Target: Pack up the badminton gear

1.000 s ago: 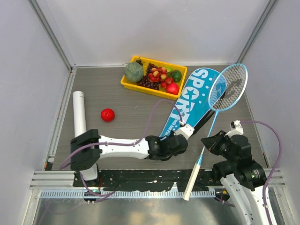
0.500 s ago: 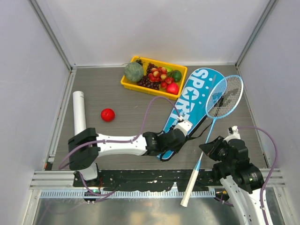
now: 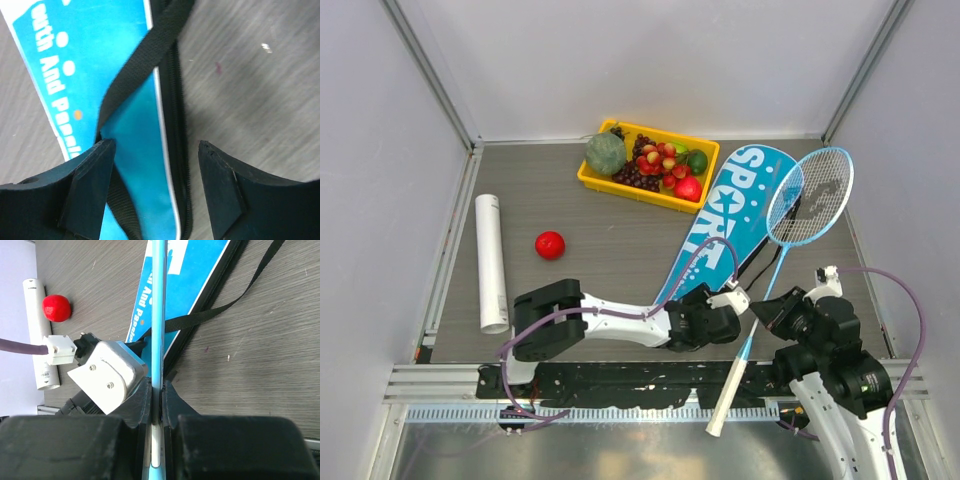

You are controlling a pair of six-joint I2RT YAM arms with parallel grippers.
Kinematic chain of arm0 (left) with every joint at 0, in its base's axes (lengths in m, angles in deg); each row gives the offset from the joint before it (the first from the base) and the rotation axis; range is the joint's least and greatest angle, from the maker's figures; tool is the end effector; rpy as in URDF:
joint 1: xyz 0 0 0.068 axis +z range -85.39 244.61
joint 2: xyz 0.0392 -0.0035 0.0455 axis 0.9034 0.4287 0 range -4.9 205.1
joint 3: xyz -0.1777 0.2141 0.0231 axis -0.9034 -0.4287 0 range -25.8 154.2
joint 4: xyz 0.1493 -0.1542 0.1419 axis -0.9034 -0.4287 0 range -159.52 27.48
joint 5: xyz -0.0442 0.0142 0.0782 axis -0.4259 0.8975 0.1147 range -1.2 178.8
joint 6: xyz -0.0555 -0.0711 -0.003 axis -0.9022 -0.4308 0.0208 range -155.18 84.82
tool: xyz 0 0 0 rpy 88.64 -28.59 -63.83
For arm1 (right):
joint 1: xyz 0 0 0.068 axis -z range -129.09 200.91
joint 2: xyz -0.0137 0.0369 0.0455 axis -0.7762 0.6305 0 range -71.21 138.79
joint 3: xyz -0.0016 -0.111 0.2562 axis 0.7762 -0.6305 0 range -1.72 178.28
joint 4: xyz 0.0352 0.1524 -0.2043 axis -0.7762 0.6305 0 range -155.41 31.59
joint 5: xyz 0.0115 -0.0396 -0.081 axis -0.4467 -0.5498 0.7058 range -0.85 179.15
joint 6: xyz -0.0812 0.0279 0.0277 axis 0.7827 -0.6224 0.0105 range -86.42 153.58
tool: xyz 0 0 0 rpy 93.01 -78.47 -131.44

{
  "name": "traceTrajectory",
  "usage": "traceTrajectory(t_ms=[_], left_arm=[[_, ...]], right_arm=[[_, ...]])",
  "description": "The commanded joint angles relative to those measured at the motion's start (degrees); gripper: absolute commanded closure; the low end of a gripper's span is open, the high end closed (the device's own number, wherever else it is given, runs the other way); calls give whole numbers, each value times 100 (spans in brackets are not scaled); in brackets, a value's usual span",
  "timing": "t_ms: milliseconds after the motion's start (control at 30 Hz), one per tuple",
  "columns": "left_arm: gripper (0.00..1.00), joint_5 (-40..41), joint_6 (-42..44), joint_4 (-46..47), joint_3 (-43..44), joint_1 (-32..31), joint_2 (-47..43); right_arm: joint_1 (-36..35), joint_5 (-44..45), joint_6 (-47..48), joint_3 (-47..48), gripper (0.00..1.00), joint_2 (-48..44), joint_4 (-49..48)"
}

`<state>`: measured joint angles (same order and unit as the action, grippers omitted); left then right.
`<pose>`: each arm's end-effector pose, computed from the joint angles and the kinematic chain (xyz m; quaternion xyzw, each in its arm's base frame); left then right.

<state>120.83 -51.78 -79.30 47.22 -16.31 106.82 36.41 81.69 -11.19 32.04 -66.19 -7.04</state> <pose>0.1095 -0.4140 0.1440 0.4194 0.8206 -0.0407 0.3861 0.0616 0.0267 0.2294 0.1937 0.8412 0.2971 0.4083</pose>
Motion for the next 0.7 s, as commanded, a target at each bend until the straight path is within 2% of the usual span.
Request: traceTrajectory(t_ms=[0,300,433,500,667], left_arm=[[30,874,332,-230,222,15,-28],[32,1051,412,-186,213,-2,148],[35,1086,482,-151,275,-2,210],[43,1112,535,-89,293,-2,184],[95,1043,500,-89,354,24,-80]], right_arm=[[9,122,92,237,95,43,-353],[26,157,83,254,95,78,-458],[18,228,92,298,95,70,-432],[18,228,74,280,95,78,-440],[18,184,30,158,95,78,-423]])
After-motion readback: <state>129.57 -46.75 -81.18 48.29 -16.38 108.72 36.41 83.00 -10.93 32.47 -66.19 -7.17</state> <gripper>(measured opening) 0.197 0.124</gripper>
